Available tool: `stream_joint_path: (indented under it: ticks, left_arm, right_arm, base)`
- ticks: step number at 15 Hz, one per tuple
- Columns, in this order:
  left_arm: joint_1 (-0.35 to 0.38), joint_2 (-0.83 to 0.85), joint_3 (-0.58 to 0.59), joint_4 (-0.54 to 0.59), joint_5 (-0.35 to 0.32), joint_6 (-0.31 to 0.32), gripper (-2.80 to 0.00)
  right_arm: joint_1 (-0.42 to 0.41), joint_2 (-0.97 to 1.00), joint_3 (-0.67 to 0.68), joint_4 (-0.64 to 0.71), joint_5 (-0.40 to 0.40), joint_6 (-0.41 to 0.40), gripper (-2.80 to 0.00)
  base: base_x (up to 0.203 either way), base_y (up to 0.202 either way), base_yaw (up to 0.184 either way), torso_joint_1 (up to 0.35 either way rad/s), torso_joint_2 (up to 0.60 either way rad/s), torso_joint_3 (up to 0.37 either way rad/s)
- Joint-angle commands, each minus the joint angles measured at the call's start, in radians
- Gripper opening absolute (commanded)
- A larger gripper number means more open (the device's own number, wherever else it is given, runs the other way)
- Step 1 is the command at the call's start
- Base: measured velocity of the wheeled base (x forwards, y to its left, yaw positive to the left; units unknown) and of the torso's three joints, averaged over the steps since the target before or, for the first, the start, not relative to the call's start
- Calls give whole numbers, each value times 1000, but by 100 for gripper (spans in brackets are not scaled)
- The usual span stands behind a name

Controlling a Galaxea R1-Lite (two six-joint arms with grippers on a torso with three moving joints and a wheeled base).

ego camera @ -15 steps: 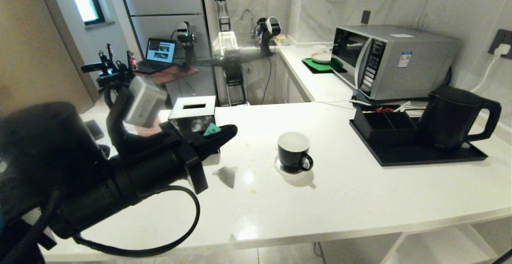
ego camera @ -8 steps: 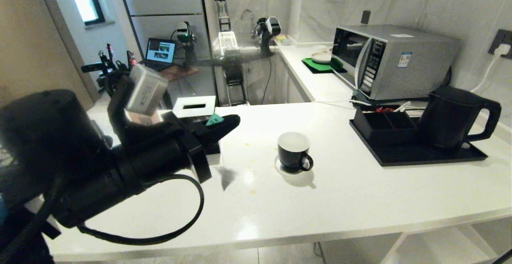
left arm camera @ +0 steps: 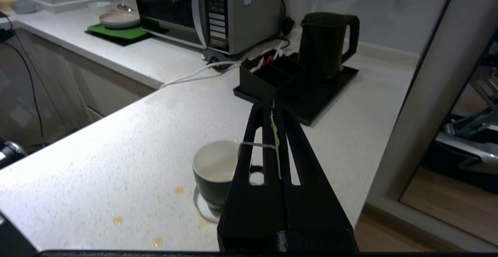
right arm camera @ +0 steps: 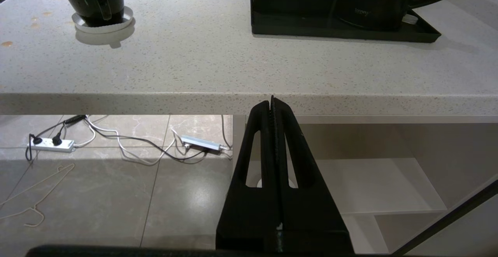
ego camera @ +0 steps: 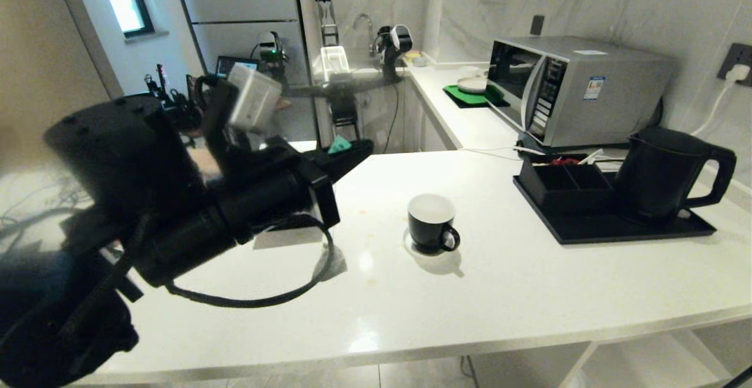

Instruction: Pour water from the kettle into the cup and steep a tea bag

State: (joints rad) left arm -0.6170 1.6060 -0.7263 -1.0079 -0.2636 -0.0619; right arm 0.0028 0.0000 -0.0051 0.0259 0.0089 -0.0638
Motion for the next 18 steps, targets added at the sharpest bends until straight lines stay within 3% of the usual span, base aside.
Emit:
stream_joint_path:
  ticks: [1,3,8,18]
  left_arm:
    - [1,73,-53,-6,-2,-2,-280]
    - [1,110,-96,-1,-2,-2,-280]
    - [1,147,-232,135,-12,-3,-280]
    - [0,308,-414,142,-14,-3,-280]
  right_arm:
    - [0,2,1,0,0,-1,-280]
    - [0,2,0,0,0,-1,-280]
    - [0,2,0,0,0,-1,-280]
    - [0,2,-1,0,0,-1,-280]
  base:
    - [0,0,0,0,0,0]
    - [0,0,0,0,0,0]
    - [0,0,0,0,0,0]
    - [0,0,0,0,0,0]
